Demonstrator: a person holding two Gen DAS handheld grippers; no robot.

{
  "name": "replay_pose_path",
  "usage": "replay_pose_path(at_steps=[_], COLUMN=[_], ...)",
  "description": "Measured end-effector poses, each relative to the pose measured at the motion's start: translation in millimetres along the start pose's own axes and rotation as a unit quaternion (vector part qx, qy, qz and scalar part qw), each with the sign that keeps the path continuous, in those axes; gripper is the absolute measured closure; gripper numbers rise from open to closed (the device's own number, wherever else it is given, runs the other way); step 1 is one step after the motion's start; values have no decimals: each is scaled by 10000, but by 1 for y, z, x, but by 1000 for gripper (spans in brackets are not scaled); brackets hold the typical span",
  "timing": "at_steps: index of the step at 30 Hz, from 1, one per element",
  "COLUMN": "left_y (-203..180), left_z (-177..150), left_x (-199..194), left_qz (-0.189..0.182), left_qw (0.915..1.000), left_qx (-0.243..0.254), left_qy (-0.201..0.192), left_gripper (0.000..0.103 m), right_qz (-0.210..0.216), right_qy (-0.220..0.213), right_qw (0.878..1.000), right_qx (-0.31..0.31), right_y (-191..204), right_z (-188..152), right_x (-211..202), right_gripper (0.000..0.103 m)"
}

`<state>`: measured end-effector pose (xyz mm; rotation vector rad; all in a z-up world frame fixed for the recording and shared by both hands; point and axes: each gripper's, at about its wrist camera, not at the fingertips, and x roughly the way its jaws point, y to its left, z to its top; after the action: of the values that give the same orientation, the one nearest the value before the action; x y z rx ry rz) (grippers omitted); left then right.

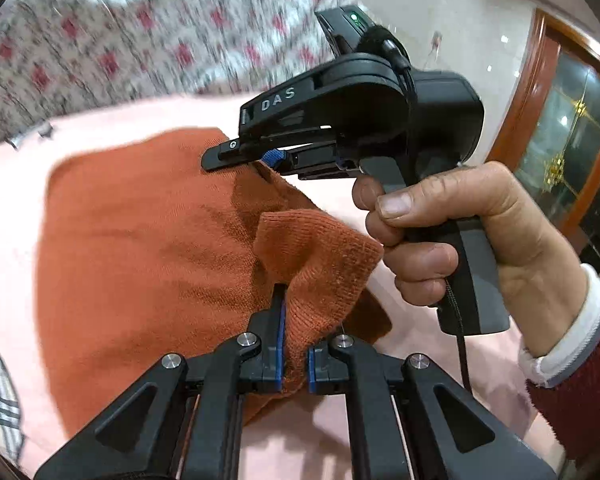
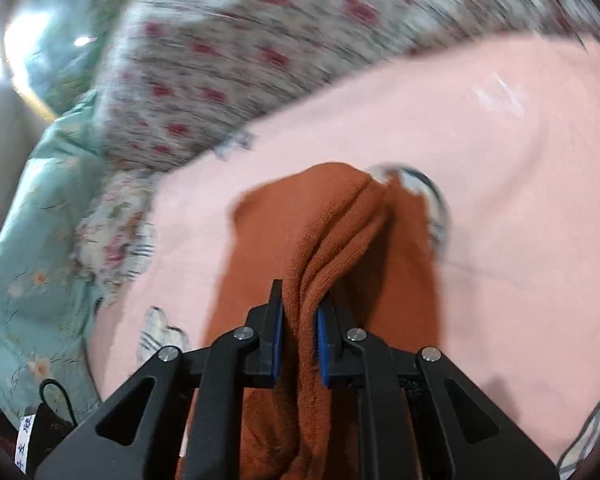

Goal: Fold small clothes
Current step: 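Fold the sweater over with the left gripper while the right gripper grasps the fold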

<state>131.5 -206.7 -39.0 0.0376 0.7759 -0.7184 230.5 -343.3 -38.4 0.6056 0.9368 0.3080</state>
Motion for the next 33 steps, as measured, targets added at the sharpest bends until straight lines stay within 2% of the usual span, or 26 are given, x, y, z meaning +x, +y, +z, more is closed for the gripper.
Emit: replay_pose_path(at_steps=[3, 8, 11, 15, 21, 22, 23, 25, 26, 28, 29, 33], left_y=[-3, -9, -9, -8, -5, -1, 6, 21, 30, 53, 66, 116], left_z=[0, 10, 11, 2, -5, -7, -9, -12, -14, -18, -18, -18], left_x=[7, 1, 13, 25, -5, -14, -24, -37, -44, -59, -64, -57], left_qz=[50, -82, -129, -246, -381, -387, -351, -265, -235, -111, -15, 278], left_qw=[10000, 9999, 9999, 9991, 9986, 9987, 9988, 9986, 9982, 9967, 9957, 9883], left_qx=[-25, -5, -10, -87, 3, -47, -144, -356, -488, -787, -915, -1461], left_qy=[74, -72, 77, 321, 359, 343, 307, 280, 260, 185, 157, 339], left_gripper=[97, 96, 96, 90, 66, 60, 56, 40, 37, 25, 22, 21], right_qz=[-36, 71, -152, -451, -570, -566, -531, -391, -289, -218, -180, -151], right_qy=[88, -191, -144, 33, -185, -221, -264, -319, -321, -240, -150, 72], right_qw=[9999, 9996, 9995, 9988, 9982, 9981, 9982, 9987, 9990, 9994, 9995, 9995], right_qx=[70, -183, -222, -187, -35, -49, -41, 27, 77, 146, 194, 272], right_y=[-15, -5, -11, -28, -26, -25, -23, -23, -24, -25, -27, -31], right_z=[-3, 8, 5, -6, -14, -16, -19, -25, -30, -35, -39, -44], right_x=[9, -10, -7, 5, -15, -20, -25, -32, -35, -35, -33, -23], right_gripper=[88, 88, 88, 88, 74, 68, 56, 40, 36, 35, 35, 35])
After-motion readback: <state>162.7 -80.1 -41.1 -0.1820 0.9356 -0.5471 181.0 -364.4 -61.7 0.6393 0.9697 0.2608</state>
